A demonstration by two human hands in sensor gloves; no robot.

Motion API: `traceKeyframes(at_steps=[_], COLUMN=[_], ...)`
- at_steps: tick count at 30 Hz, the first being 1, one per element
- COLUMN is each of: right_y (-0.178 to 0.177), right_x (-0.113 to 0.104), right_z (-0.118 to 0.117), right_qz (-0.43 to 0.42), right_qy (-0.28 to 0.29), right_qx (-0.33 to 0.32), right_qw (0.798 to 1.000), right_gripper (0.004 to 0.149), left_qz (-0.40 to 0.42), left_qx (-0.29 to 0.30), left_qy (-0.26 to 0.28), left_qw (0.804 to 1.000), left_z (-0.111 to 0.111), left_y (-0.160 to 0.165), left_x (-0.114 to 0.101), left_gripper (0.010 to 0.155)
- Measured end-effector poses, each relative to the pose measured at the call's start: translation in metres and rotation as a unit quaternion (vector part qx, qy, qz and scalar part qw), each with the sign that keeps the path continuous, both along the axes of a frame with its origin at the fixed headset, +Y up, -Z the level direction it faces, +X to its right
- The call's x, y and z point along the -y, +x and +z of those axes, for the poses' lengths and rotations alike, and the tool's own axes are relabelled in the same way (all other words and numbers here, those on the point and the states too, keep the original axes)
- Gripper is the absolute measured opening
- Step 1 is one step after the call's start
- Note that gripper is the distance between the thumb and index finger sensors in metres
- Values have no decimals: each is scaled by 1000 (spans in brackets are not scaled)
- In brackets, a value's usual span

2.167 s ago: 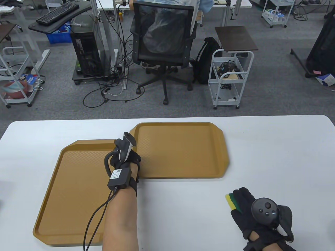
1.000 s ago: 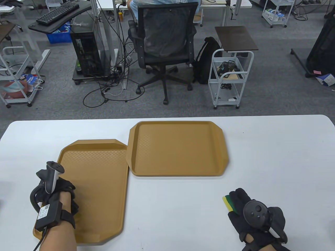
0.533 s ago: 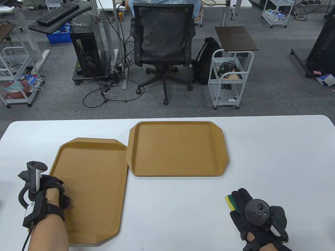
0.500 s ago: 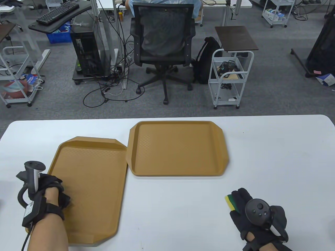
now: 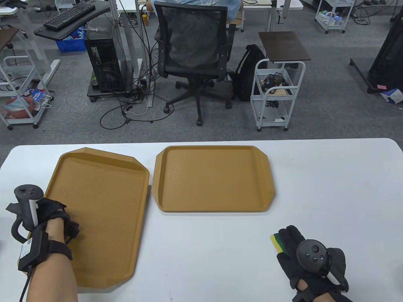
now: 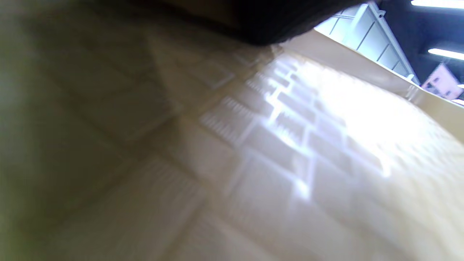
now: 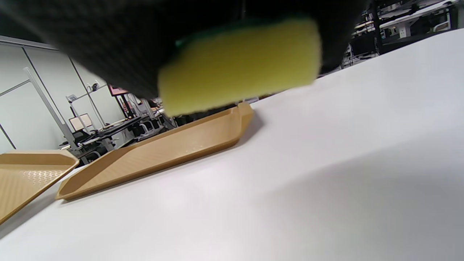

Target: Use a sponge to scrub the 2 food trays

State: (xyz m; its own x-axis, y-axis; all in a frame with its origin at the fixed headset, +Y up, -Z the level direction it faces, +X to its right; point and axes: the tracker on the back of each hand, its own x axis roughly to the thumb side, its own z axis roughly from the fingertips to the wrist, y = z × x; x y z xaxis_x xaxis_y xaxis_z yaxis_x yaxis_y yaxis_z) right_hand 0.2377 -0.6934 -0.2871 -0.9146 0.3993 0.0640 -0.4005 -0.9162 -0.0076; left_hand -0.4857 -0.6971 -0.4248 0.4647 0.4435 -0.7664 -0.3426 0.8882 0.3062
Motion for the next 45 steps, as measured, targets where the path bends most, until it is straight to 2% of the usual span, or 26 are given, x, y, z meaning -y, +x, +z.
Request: traceKeyframes(at_steps=[3, 6, 11, 14, 16, 19, 23, 26, 29, 33, 35, 36, 39, 41, 44, 45], right_y=[-1, -1, 4, 6, 7, 8, 11, 13, 15, 17, 18, 18, 18, 18, 16, 16], right_x=[0, -2, -7, -7, -7, -8, -9, -9, -8, -6, -6, -5, -5, -6, -6, -6], right_z=[0, 1, 2, 1, 1, 2, 2, 2, 2, 0, -1, -1, 0, 0, 1, 1], right_qz=[-2, -3, -18, -23, -24, -28, -35, -41, -46, -47, -41, -42, -44, -45, -44, -43], right_qy=[-1, 4, 11, 11, 12, 11, 13, 11, 9, 6, 7, 6, 5, 7, 11, 12], right_qx=[-1, -2, 7, 9, 10, 10, 10, 10, 12, 11, 13, 14, 14, 13, 12, 11], right_qw=[1000, 1000, 1000, 1000, 1000, 999, 999, 999, 999, 999, 999, 999, 999, 999, 999, 999], right_gripper=[68, 68, 68, 68, 68, 68, 68, 67, 67, 67, 67, 67, 67, 67, 67, 67], left_qz=[-6, -6, 0, 15, 19, 16, 7, -1, -28, -107, -150, -186, -241, -265, -326, -326], left_qx=[47, 118, 241, 322, 383, 448, 518, 551, 563, 566, 554, 559, 562, 556, 550, 546], left_qy=[16, 22, 3, -2, 7, -14, -67, -85, -103, -116, -119, -116, -114, -117, -100, -110], left_qw=[999, 993, 970, 947, 924, 894, 853, 830, 819, 809, 810, 799, 783, 779, 762, 764], left_z=[-11, -28, -55, -65, -71, -74, -75, -73, -69, -60, -55, -53, -48, -45, -40, -40], left_y=[20, 55, 138, 196, 241, 294, 363, 398, 420, 437, 445, 451, 460, 465, 472, 473], left_x=[-9, -17, -14, -5, 2, 10, 29, 43, 56, 62, 61, 62, 66, 67, 68, 69], left_gripper=[50, 50, 49, 49, 49, 49, 48, 48, 47, 47, 46, 46, 46, 46, 45, 45])
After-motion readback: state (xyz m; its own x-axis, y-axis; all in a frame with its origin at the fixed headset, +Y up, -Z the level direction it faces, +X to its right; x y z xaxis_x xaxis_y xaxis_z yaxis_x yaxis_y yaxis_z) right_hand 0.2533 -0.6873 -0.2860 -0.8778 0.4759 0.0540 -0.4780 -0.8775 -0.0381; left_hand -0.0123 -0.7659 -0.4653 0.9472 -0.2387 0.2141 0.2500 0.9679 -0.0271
